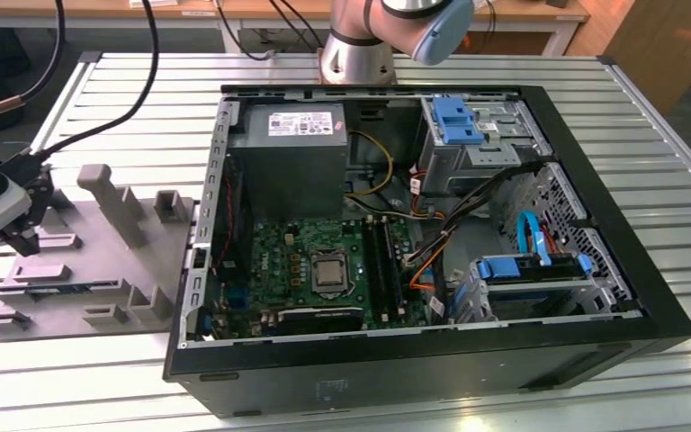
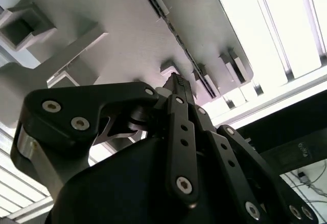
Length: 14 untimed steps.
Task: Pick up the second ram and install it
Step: 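Pick up the second ram and move it above second insertion slot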
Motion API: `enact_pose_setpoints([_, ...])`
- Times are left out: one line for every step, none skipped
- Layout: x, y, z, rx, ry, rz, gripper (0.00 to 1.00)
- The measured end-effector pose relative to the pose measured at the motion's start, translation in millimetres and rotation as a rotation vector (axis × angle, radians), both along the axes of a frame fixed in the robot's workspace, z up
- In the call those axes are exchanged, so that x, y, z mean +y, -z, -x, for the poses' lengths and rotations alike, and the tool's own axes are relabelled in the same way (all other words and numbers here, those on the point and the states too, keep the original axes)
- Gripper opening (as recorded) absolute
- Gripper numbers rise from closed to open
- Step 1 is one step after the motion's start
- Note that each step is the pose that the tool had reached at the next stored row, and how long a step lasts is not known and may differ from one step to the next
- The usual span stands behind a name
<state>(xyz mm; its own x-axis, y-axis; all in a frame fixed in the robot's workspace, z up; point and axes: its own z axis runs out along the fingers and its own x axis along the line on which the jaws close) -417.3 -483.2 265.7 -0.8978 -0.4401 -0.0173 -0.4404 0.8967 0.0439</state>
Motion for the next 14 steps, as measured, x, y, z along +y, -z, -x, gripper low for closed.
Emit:
enact_pose_setpoints([0.0, 0.3, 0.0, 0.0, -0.017, 0.0, 0.11])
enact_pose_setpoints([0.0, 0.5, 0.0, 0.0, -0.036, 0.0, 0.11])
enact_pose_setpoints([0.0, 0.8, 0.0, 0.0, -0.054, 0.0, 0.11])
enact_pose_setpoints([0.0, 1.1, 0.0, 0.0, -0.073, 0.0, 0.11])
enact_pose_setpoints([0.0, 1.3, 0.0, 0.0, -0.091, 0.0, 0.11])
enact_pose_setpoints([0.0, 1.6, 0.0, 0.0, -0.109, 0.0, 0.11])
enact_pose_setpoints([0.0, 1.8, 0.0, 0.0, -0.127, 0.0, 0.11])
enact_pose_setpoints([0.0, 2.1, 0.0, 0.0, -0.145, 0.0, 0.11])
enact_pose_setpoints([0.0, 2.4, 0.0, 0.0, -0.164, 0.0, 0.11])
enact_pose_setpoints([0.0, 2.6, 0.0, 0.0, -0.181, 0.0, 0.11])
enact_pose_setpoints([0.0, 2.9, 0.0, 0.0, -0.2, 0.0, 0.11])
enact_pose_setpoints([0.0, 3.2, 0.0, 0.0, -0.219, 0.0, 0.11])
enact_pose_setpoints([0.0, 3.4, 0.0, 0.0, -0.237, 0.0, 0.11])
enact_pose_setpoints([0.0, 3.6, 0.0, 0.0, -0.255, 0.0, 0.11])
